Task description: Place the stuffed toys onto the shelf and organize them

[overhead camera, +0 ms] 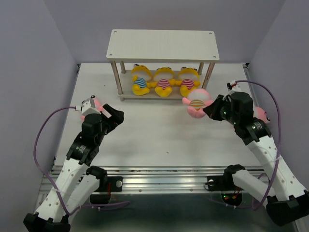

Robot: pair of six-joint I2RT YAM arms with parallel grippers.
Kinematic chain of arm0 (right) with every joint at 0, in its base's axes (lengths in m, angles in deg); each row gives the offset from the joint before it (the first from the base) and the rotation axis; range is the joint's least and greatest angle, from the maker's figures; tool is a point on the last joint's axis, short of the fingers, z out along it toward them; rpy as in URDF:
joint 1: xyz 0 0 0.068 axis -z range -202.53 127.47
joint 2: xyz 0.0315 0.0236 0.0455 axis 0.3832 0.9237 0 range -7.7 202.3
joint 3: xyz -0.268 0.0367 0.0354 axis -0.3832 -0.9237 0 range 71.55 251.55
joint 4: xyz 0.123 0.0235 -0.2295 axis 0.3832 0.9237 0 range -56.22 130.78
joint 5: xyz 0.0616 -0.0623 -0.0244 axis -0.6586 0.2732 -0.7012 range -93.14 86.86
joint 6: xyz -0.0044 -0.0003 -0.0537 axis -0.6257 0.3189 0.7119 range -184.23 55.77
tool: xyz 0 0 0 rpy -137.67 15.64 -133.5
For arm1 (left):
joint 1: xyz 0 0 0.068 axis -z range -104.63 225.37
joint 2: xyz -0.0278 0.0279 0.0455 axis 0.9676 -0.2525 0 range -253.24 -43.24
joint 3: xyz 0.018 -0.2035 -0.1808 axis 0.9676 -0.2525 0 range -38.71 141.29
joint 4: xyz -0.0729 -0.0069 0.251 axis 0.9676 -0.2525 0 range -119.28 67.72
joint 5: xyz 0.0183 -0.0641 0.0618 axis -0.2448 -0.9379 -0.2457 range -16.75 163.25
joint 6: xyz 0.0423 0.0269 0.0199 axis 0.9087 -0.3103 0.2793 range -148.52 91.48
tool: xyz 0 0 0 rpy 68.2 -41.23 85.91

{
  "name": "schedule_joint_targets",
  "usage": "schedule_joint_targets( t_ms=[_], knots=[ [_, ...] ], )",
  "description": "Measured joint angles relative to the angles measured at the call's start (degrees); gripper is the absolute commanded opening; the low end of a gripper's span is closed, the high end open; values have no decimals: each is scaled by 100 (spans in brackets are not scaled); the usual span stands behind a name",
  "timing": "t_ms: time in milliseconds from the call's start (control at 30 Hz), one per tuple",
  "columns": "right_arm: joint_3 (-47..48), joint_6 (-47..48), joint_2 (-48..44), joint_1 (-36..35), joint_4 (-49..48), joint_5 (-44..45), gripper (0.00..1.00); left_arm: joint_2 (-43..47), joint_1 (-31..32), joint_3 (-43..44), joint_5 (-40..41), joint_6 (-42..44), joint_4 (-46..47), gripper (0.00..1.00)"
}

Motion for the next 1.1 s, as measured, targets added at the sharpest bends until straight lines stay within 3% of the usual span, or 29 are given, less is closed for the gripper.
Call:
schedule_joint_targets(
  t_ms=[300, 433, 567, 833, 1100],
  knots=[
    [1202, 291, -138, -2, -98, -2627, 1, -26, 0, 0, 0, 13, 0, 99],
    [1814, 328, -15, -2, -258, -3150, 1, -24, 0, 0, -2, 28, 0, 99],
    [2754, 323, 544, -2, -369, -3145, 1, -24, 0, 2, -20, 42, -2, 99],
    [5141, 592, 2889, 0, -304, -2441, 1, -4, 0, 2, -20, 44, 0, 99],
    [6175, 887, 4054, 551, 72, -2048, 1, -42, 0, 0, -20, 46, 0, 99]
  ],
)
